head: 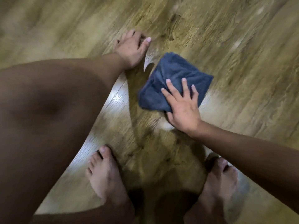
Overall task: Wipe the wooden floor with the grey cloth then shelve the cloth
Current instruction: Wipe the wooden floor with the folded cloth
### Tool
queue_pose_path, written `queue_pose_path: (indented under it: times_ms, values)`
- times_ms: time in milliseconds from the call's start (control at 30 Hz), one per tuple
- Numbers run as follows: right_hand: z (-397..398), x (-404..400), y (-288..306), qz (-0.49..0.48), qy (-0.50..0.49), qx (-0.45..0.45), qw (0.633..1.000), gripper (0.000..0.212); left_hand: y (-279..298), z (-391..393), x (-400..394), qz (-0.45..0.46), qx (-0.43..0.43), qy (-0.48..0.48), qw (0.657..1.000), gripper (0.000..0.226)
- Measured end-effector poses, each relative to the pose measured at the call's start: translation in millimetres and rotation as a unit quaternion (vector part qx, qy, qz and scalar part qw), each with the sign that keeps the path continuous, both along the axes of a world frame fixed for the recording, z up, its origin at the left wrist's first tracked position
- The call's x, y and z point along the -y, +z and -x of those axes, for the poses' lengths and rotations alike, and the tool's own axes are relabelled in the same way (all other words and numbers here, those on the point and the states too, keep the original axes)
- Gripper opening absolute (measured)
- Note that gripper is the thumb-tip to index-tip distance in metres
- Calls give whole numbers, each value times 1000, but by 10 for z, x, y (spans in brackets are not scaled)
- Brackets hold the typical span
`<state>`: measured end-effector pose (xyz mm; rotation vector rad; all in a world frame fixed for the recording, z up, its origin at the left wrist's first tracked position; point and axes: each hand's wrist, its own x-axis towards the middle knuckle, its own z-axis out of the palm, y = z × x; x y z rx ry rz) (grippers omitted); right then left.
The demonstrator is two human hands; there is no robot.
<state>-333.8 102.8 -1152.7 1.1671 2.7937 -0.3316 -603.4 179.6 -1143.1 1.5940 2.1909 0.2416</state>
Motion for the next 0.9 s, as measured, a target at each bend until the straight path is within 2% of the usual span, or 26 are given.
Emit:
queue_pose_path:
  times_ms: [233,433,600,733,900]
  values:
    - [662,301,-52,-20,213,16,977,75,55,390,504,33,-19,36,999,56]
    - [610,7,90,-35,337,68,938,77,150,1024,1051,86,-17,76,993,56]
    - [499,224,117,-30,399,42,916,81,103,1318,1136,58,11,164,985,56]
    - [681,733,0,-15,446,15,895,76,-28,1160,1114,44,17,135,990,62]
    - [1466,1202,12,16,435,48,899,67,-46,1013,1317,34,11,115,993,61]
